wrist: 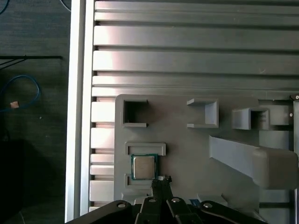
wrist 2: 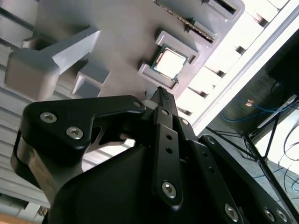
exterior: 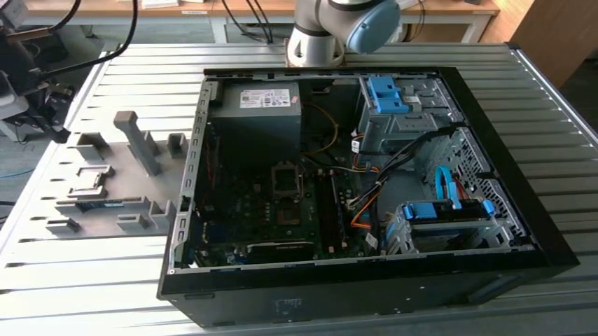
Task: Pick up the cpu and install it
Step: 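Reach for the cpu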
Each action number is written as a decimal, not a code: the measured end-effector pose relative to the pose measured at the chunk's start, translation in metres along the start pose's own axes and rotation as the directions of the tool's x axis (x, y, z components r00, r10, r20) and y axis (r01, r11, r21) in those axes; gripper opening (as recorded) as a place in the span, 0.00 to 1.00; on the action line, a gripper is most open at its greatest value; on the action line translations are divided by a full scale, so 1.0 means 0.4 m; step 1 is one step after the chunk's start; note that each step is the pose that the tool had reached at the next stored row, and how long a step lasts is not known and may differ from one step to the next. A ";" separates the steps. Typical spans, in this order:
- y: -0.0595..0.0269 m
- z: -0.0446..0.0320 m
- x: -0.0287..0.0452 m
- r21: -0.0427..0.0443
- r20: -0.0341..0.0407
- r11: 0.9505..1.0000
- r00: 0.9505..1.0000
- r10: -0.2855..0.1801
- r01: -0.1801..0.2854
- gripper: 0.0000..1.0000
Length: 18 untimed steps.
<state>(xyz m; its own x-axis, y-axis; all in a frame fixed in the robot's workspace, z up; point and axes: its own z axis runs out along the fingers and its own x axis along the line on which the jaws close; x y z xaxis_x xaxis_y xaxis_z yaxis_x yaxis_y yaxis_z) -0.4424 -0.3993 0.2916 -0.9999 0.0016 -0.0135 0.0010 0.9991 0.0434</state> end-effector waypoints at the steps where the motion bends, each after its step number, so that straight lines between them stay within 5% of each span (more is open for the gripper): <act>1: 0.000 0.005 0.009 0.000 0.000 1.000 1.000 0.000 0.000 0.10; 7: -0.001 0.032 0.049 0.000 0.000 1.000 1.000 0.000 0.000 0.10; 18: -0.009 0.081 0.052 0.000 0.000 1.000 1.000 0.000 0.000 0.10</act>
<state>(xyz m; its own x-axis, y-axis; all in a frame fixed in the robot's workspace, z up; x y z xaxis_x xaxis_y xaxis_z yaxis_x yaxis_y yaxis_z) -0.4627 -0.4014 0.2587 -0.9999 0.0015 -0.0136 0.0009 0.9991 0.0435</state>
